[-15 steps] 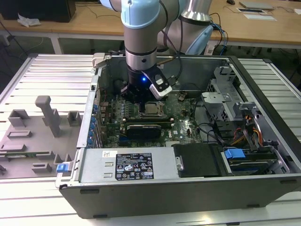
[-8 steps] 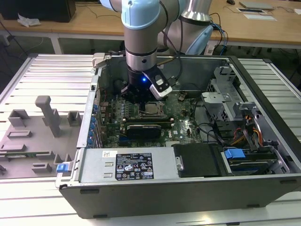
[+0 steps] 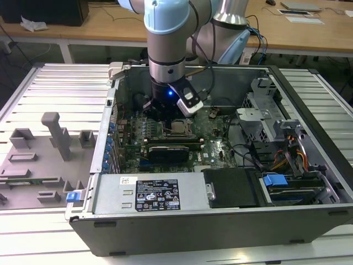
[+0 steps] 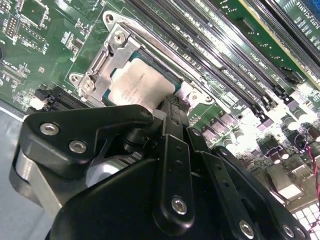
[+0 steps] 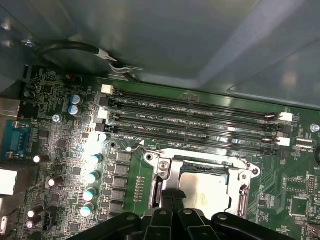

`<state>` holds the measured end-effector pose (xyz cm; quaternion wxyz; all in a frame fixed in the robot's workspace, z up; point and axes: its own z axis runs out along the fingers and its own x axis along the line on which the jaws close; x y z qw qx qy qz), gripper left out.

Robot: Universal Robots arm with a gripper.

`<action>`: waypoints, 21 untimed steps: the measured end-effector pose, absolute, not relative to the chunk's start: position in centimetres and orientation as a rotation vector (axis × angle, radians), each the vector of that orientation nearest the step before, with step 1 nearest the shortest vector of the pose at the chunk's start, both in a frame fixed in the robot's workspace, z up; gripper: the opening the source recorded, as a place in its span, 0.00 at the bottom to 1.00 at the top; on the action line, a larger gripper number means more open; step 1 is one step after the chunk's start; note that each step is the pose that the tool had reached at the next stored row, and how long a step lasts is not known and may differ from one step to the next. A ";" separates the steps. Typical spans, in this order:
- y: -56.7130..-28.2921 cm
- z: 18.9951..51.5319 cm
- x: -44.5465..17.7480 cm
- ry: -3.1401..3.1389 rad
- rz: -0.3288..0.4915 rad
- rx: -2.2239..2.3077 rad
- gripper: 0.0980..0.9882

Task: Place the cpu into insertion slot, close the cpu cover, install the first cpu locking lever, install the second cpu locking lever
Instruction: 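Close the cpu cover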

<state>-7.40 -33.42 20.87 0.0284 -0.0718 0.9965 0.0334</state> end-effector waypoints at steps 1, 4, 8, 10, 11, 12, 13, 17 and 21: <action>-33.4 21.0 -7.4 3.075 0.103 -0.222 0.01; -33.4 21.2 -7.3 3.075 0.104 -0.222 0.01; -33.4 21.2 -6.4 3.076 0.103 -0.221 0.01; -33.4 21.2 -5.4 3.077 0.103 -0.222 0.01; -33.4 21.2 -5.3 3.077 0.103 -0.222 0.01; -33.4 21.2 -5.2 3.077 0.103 -0.221 0.01; -33.4 21.2 -5.2 3.077 0.103 -0.219 0.01; -33.4 21.2 -5.2 3.078 0.102 -0.187 0.01; -33.3 21.6 -5.2 3.079 0.102 -0.169 0.01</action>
